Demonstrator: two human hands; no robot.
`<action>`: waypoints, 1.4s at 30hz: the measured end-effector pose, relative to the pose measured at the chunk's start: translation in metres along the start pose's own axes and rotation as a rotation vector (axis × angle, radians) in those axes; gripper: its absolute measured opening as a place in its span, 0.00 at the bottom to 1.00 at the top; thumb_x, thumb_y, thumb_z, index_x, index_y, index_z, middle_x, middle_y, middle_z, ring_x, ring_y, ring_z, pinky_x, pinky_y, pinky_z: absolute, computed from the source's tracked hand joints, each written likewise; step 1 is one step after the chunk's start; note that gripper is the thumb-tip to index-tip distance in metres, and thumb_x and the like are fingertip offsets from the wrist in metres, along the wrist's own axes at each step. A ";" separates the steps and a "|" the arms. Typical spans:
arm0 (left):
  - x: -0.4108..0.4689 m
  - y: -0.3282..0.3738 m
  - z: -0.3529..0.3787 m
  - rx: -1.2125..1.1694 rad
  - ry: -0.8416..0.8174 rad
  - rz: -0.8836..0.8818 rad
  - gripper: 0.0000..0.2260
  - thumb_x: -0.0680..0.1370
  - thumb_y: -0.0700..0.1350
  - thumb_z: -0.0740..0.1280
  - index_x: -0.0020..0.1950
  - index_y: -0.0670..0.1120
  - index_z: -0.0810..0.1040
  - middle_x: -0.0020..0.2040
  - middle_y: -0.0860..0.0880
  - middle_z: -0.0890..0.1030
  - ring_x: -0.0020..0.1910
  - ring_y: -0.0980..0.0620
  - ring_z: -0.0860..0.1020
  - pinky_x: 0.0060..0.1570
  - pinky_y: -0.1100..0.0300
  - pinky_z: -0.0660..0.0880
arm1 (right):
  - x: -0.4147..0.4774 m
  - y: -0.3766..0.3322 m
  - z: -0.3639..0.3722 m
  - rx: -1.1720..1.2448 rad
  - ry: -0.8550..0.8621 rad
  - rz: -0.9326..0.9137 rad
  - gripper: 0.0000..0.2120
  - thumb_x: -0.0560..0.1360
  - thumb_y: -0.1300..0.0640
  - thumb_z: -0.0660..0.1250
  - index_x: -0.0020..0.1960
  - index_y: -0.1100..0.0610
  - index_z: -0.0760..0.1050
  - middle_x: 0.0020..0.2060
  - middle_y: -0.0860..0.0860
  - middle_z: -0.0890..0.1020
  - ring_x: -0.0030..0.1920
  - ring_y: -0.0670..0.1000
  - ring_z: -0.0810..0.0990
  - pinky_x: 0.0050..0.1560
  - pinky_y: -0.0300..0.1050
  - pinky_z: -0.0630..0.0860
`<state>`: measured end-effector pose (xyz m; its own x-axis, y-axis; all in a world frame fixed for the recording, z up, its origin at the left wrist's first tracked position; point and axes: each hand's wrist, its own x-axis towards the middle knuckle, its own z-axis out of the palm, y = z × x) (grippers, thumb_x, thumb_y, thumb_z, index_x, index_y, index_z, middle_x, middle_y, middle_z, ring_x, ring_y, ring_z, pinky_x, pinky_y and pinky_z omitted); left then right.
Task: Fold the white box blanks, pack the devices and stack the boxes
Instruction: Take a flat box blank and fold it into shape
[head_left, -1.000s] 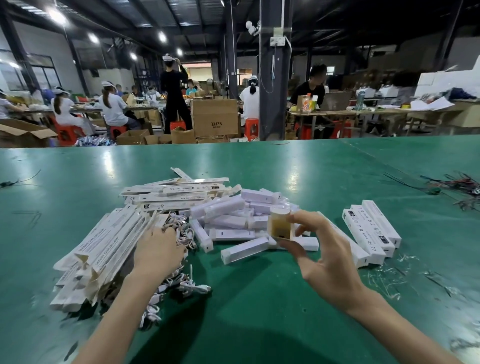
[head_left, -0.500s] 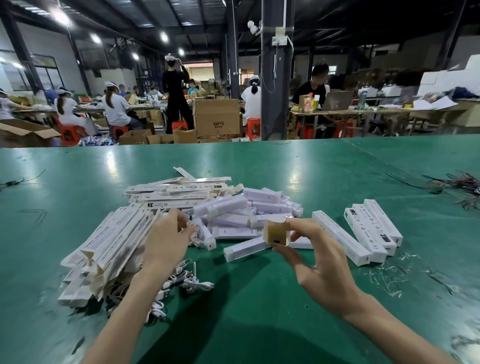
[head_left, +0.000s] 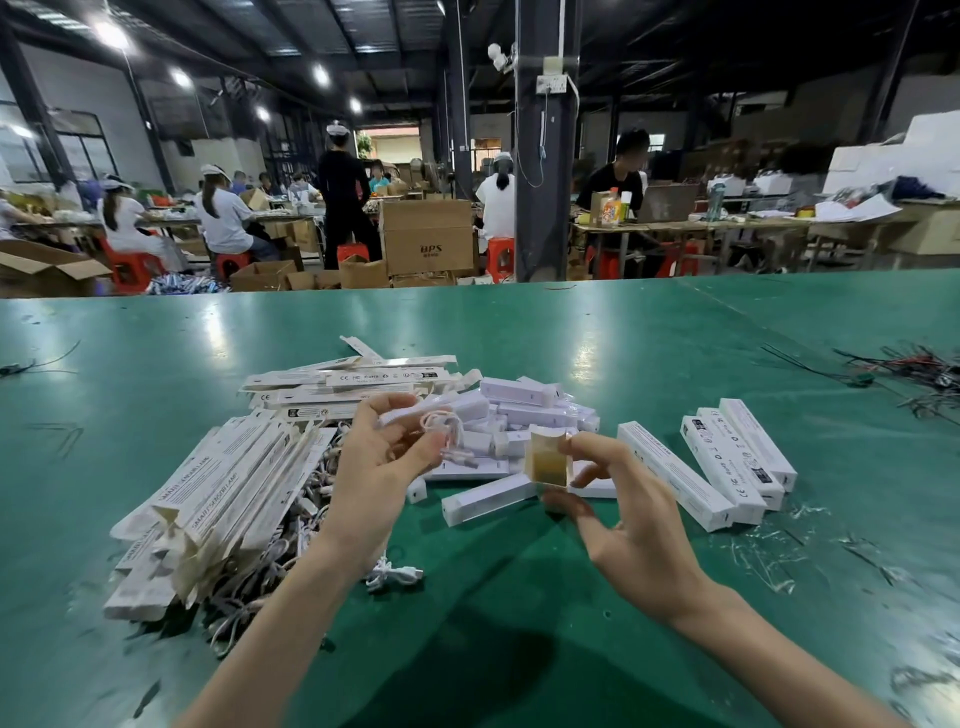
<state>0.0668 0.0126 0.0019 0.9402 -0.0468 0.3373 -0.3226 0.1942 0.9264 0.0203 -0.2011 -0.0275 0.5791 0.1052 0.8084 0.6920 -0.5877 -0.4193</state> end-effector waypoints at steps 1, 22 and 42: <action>0.001 -0.002 0.000 0.058 -0.009 -0.006 0.17 0.70 0.40 0.71 0.56 0.47 0.71 0.48 0.48 0.85 0.45 0.52 0.82 0.45 0.61 0.80 | 0.000 0.000 0.000 0.005 0.003 0.006 0.31 0.66 0.71 0.76 0.58 0.47 0.68 0.49 0.34 0.77 0.47 0.34 0.74 0.49 0.25 0.69; 0.007 0.010 -0.028 0.264 0.101 -0.102 0.05 0.73 0.45 0.69 0.45 0.44 0.79 0.36 0.51 0.84 0.33 0.59 0.79 0.37 0.68 0.75 | 0.000 -0.002 0.000 0.018 -0.009 0.000 0.30 0.67 0.71 0.75 0.59 0.48 0.68 0.53 0.34 0.76 0.46 0.37 0.74 0.48 0.26 0.69; -0.038 0.022 0.045 -0.207 -0.144 0.021 0.06 0.68 0.43 0.71 0.44 0.45 0.83 0.39 0.44 0.84 0.38 0.51 0.83 0.42 0.62 0.80 | -0.002 -0.001 0.004 -0.011 -0.005 -0.062 0.22 0.72 0.64 0.72 0.61 0.50 0.69 0.50 0.41 0.77 0.47 0.35 0.72 0.50 0.30 0.71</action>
<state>0.0194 -0.0251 0.0168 0.9036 -0.1767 0.3902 -0.2989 0.3926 0.8698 0.0204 -0.1972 -0.0304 0.5379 0.1458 0.8303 0.7215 -0.5890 -0.3640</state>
